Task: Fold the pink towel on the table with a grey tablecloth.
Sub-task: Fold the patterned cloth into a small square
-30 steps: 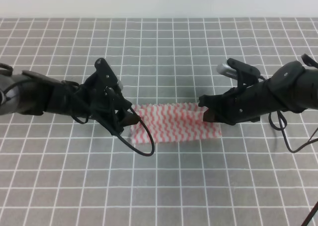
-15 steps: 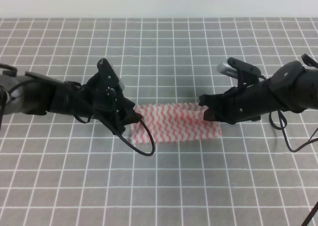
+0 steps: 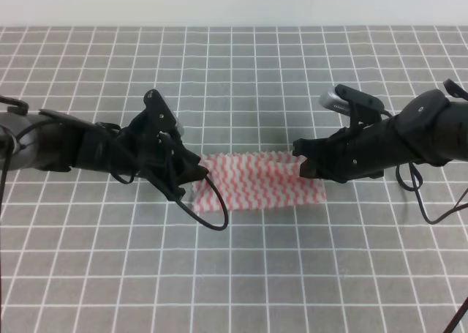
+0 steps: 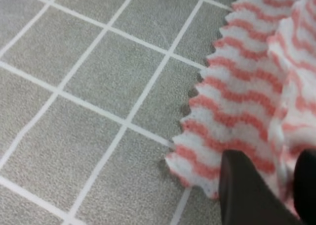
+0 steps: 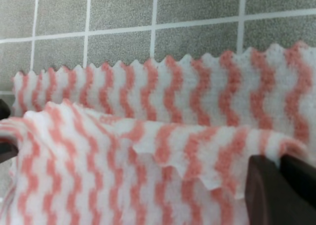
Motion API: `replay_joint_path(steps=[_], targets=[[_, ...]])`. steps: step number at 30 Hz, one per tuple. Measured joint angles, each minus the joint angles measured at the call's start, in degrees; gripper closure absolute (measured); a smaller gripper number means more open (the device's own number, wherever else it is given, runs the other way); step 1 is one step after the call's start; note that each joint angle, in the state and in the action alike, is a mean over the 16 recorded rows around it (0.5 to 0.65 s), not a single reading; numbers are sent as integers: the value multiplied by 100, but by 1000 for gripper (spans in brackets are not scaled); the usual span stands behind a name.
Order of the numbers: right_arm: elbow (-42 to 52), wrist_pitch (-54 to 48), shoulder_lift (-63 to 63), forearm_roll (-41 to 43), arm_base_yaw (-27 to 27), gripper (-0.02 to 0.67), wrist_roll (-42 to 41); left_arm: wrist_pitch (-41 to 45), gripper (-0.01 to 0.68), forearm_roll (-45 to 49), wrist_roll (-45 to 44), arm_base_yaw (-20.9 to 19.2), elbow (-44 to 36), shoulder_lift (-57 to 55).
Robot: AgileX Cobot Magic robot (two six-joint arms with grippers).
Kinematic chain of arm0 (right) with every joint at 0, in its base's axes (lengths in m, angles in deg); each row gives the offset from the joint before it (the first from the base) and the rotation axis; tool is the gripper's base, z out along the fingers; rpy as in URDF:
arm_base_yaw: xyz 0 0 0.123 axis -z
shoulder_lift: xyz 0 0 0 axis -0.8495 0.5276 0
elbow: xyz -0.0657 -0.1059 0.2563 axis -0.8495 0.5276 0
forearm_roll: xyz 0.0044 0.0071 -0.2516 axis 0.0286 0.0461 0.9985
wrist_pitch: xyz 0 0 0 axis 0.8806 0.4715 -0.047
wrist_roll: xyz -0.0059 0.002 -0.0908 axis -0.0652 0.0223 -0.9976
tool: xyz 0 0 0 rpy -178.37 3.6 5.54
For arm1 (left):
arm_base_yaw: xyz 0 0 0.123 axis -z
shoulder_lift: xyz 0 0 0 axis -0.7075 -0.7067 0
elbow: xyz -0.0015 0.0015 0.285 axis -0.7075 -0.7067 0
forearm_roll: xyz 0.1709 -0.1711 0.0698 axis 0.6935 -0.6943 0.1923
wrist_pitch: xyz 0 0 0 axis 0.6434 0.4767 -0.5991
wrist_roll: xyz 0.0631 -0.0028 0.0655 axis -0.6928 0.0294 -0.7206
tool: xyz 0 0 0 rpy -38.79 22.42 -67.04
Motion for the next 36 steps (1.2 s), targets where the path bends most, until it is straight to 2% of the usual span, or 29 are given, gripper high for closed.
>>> replay_joint_path(steps=[11, 16, 28, 36], targets=[[-4, 4, 37, -1, -5, 663, 0, -3, 611, 21, 7, -1, 18, -9], [-5, 4, 46, -1, -7, 663, 0, -4, 645, 129, 264, -1, 93, -10], [-5, 4, 46, -1, -7, 664, 0, 12, 674, 847, 1286, -1, 408, -3], [-5, 4, 46, -1, -7, 664, 5, -65, 673, 1116, 1549, -1, 485, -3]])
